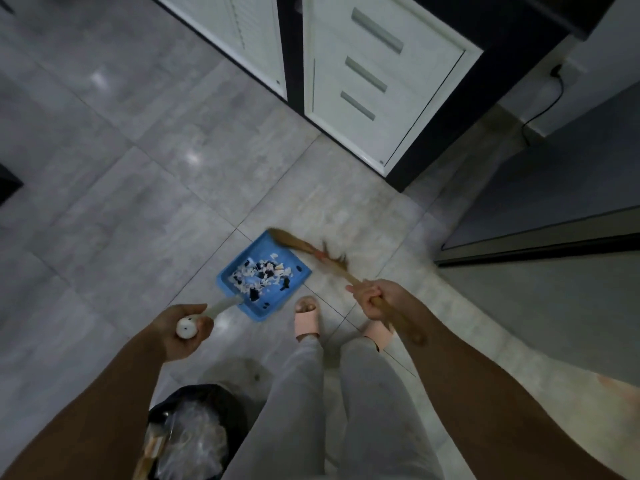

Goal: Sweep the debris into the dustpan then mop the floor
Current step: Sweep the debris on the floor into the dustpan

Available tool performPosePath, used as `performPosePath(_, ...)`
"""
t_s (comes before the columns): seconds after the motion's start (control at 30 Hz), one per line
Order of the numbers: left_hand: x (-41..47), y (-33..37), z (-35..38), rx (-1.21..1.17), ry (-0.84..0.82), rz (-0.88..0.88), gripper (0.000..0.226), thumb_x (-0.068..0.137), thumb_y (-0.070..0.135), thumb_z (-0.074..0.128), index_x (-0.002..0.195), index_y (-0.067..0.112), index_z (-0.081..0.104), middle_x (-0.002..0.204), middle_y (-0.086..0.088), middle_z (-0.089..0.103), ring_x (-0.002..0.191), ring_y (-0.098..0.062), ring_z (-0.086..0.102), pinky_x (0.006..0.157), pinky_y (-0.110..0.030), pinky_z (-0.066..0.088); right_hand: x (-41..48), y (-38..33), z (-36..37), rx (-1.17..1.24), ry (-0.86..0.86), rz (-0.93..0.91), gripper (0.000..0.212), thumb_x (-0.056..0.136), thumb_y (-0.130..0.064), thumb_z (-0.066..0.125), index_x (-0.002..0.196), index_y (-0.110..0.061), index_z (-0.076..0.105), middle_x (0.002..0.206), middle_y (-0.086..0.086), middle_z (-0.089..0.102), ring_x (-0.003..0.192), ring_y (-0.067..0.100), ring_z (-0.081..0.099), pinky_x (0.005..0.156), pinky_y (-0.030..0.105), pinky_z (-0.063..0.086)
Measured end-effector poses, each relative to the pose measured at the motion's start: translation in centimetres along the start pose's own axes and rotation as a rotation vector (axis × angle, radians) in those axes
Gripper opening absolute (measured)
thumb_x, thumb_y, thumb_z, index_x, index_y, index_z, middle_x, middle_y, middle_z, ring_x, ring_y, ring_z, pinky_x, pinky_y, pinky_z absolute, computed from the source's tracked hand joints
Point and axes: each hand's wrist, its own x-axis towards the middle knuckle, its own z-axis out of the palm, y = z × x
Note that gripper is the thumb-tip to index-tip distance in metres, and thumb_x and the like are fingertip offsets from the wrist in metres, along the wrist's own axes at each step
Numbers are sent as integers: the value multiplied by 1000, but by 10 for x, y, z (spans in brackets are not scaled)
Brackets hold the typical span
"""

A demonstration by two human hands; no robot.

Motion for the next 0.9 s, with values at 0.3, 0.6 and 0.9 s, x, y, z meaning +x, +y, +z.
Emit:
performPosePath(0.3, -11, -14, 88, 311, 24, 50, 16, 96, 17, 50, 94, 2, 44, 50, -11, 48, 30, -13, 51, 32, -17, 47, -81, 8, -76, 122, 9, -142, 30, 106, -34, 31, 121, -14, 47, 37, 1, 36, 19, 10, 34, 24, 13, 26)
performPosePath(0.6, -26, -48, 195, 745, 6, 26, 14, 95, 15, 51, 93, 3, 44, 54, -11, 46, 30, -16, 51, 32, -19, 47, -133, 56, -176, 528, -61, -290, 28, 107, -32, 28, 111, -12, 48, 35, 4, 36, 18, 13, 34, 24, 16, 27)
performPosePath(0.9, -26, -157, 303, 1157, -54, 18, 19, 97, 14, 48, 82, 2, 44, 42, -12, 45, 27, -17, 49, 33, -17, 46, -157, 144, -282, 934, -160, -437, 32, 107, -30, 30, 79, -20, 42, 33, 4, 35, 18, 12, 33, 22, 14, 25)
